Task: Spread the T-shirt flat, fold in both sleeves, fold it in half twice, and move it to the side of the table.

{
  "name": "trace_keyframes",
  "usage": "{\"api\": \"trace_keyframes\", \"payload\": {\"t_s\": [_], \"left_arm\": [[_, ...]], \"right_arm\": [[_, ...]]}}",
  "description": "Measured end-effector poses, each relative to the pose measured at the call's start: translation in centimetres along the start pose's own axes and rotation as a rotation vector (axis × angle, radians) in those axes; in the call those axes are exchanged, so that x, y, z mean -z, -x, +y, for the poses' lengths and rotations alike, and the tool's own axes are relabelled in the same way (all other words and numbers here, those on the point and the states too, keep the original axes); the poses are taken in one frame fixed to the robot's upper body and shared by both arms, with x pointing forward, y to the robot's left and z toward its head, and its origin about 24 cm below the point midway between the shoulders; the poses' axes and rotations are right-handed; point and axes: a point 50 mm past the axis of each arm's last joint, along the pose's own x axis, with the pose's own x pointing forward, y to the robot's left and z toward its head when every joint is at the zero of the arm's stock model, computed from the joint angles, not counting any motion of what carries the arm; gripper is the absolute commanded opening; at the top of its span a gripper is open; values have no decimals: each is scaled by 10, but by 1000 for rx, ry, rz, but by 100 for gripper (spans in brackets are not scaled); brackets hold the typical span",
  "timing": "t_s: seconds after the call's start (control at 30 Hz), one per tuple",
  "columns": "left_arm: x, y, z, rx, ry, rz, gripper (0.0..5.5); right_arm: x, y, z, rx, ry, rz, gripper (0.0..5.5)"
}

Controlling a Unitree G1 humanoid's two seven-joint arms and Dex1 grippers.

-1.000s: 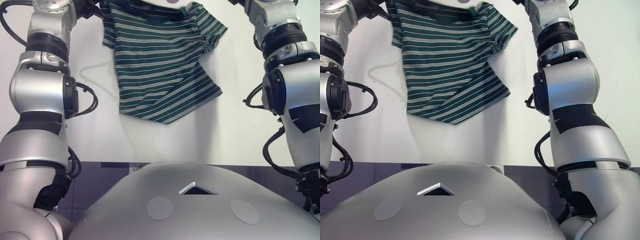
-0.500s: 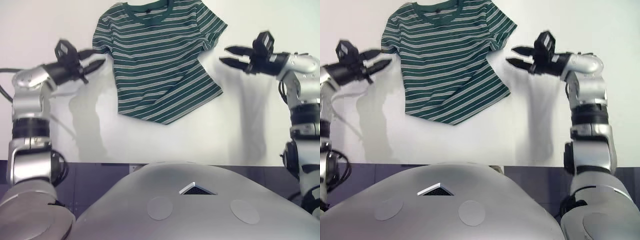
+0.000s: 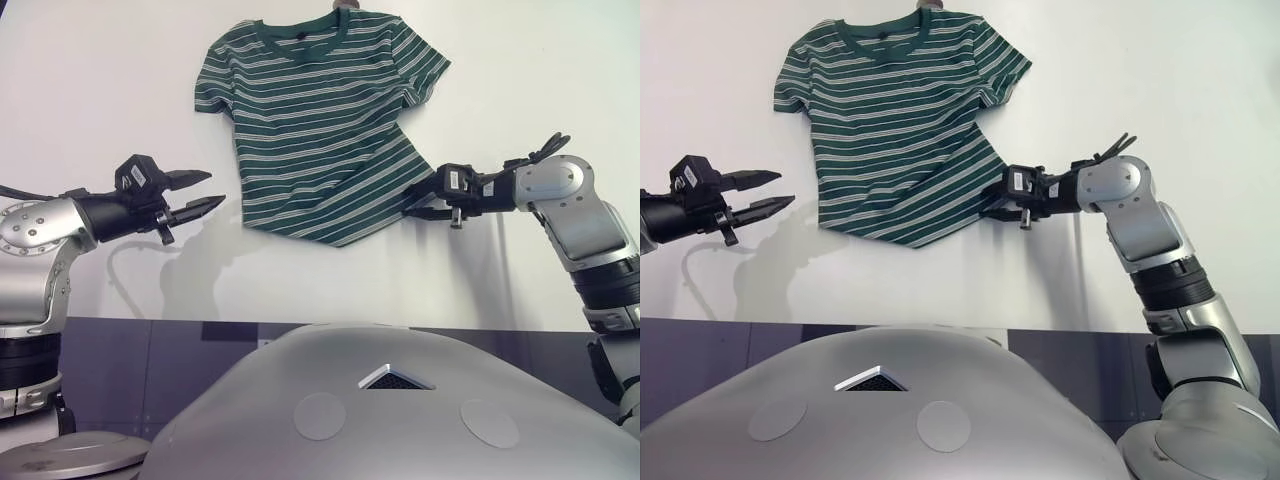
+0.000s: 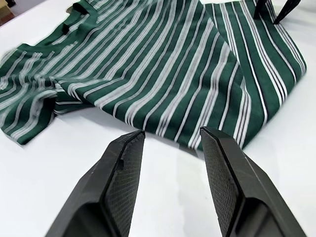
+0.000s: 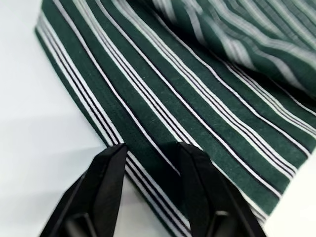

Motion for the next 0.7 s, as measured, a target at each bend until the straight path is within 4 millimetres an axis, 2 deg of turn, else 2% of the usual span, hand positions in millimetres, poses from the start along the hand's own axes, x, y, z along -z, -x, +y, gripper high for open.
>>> {"api": "trace_keyframes", "payload": {"t_s": [0.1, 0.17, 0.23, 0.3, 0.43, 0.5, 0.6, 0.7], "left_arm": [[29, -5, -4, -29, -82, 171, 206], [29, -16, 0, -66, -175, 150, 206], [26, -39, -1, -88, -250, 75, 206], [21, -54, -11, -29, -343, 14, 206], [20, -60, -27, 98, -400, -45, 206], [21, -61, -30, 110, -350, -74, 206], [17, -76, -44, 122, -119, -181, 206], [18, -77, -61, 195, -13, -183, 206]], "right_arm": [[9, 11, 27, -159, -149, 5, 185], [11, 11, 33, -177, -217, -21, 185], [7, 14, 27, -110, -225, -43, 185], [1, 12, 20, -64, -205, -73, 185], [-6, 12, 8, 5, -193, -113, 185], [-9, 16, 7, 19, -192, -143, 185], [-30, 19, 15, 2, -128, -233, 185], [-52, -4, 43, -92, -139, -375, 185]]}}
